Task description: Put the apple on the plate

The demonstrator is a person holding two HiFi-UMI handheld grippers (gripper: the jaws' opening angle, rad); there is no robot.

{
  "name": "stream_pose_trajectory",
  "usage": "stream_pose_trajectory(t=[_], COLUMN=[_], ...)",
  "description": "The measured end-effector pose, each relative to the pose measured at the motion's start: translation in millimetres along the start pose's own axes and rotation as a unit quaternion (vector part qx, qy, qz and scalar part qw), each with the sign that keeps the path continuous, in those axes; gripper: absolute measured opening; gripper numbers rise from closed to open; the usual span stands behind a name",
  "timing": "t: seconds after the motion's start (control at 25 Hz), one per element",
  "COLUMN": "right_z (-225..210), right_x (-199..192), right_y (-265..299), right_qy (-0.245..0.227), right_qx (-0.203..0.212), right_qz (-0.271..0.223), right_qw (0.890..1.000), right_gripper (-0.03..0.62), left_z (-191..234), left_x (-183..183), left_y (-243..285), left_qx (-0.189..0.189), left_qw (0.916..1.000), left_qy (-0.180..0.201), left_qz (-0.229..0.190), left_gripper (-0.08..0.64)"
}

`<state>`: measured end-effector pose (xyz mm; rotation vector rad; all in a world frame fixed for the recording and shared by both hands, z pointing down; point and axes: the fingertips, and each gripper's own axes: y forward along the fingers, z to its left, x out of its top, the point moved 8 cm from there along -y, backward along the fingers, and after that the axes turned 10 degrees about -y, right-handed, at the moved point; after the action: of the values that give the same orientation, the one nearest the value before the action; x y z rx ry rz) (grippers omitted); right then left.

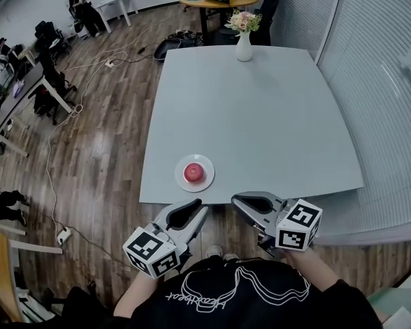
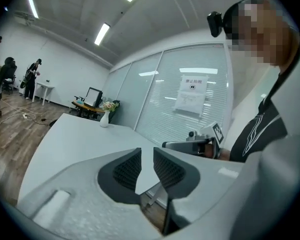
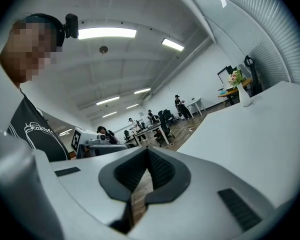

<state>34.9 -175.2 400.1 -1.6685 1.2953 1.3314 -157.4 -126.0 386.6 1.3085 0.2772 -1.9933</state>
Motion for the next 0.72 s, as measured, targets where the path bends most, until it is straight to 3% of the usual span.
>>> stream_pose_trajectory(t=[0.24,0.4,0.72], right_z=[9,8,3], right_x=[-1,-3,-9], right_y=[-15,-28,-39], right_qy=[-0.031,-0.032,-0.042], right_qx=[0.009,0.008,-0.002], right_qz=[-0.022,-0.025,-0.027], right_qw=[0.999,0.999,0.999], right_gripper=[0.008,0.009,0.008], left_z=[-17,-27,-30], left_x=[-7,-13,-18], left_y=[-2,0,6], left_qx=[0.02,0.039,0.042], left_qw=[0.9997,0.9991,0.9986], left_qy=[0.002,-0.001,0.011], left_qz=[-0.015,-0.019,-0.03], left_gripper=[0.021,0.017,0.017])
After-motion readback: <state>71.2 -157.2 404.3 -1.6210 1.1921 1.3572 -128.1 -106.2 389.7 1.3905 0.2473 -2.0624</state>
